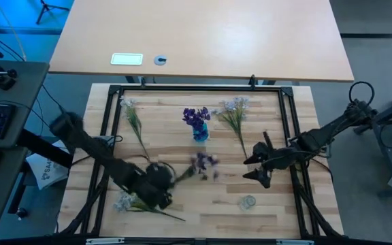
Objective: Sort flowers into vase by color
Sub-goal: Put the purple flowers into the blue crystal vase
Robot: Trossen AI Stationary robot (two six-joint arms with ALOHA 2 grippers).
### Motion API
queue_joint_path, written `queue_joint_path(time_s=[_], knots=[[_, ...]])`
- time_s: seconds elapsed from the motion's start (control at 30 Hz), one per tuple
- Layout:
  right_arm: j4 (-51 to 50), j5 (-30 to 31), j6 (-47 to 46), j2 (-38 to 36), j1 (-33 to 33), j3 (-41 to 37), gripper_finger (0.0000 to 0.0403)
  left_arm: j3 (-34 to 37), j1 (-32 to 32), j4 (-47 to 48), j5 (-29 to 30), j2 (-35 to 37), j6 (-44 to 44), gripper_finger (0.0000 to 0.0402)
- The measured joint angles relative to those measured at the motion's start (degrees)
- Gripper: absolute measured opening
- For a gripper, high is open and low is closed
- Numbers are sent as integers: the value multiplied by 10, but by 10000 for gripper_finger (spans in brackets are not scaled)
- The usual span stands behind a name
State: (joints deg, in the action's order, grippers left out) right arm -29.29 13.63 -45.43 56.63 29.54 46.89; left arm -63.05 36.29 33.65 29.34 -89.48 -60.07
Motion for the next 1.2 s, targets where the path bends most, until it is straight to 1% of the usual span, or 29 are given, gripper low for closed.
queue_joint_path(time_s=[0.07,0.2,0.27,0.3,0.33,0.37,0.4,0.47,0.53,0.6,0.67,0.77,0.83,0.9,1.0,1.07,1.1,1.17,1.2], knots=[[-5,10,14,-16,1,0,304,2,1,2,112,53,19,5],[-13,35,45,-41,0,0,304,1,0,-36,337,138,85,2],[-14,45,59,-48,0,0,304,1,0,-70,433,163,115,2],[-14,49,67,-51,0,0,304,1,0,-88,471,173,137,2],[-14,50,72,-54,0,0,304,0,0,-103,499,182,162,1],[-13,53,80,-54,0,0,304,0,0,-110,514,188,184,1],[-13,61,83,-55,-1,0,304,0,0,-110,522,191,197,1],[-11,96,83,-49,-4,0,304,2,-1,-108,524,193,209,1],[10,125,78,-32,-17,0,304,9,-7,-106,536,193,220,1],[49,119,85,-3,-34,0,303,14,-17,-104,559,196,222,1],[109,96,104,34,-54,0,294,14,-37,-77,560,207,222,1],[208,57,126,104,-86,0,267,14,-77,-60,521,234,240,1],[251,51,132,144,-110,0,240,14,-108,-85,459,254,298,0],[278,48,127,172,-136,0,207,14,-139,-146,357,271,399,0],[285,35,117,184,-171,0,146,14,-189,-275,148,287,603,0],[286,21,121,176,-192,0,98,14,-228,-334,38,294,706,0],[287,11,123,166,-201,0,74,14,-252,-347,0,299,736,0],[287,-9,123,143,-218,0,24,14,-315,-347,-57,307,754,0],[287,-18,123,130,-223,0,13,16,-349,-347,-99,309,755,0]])
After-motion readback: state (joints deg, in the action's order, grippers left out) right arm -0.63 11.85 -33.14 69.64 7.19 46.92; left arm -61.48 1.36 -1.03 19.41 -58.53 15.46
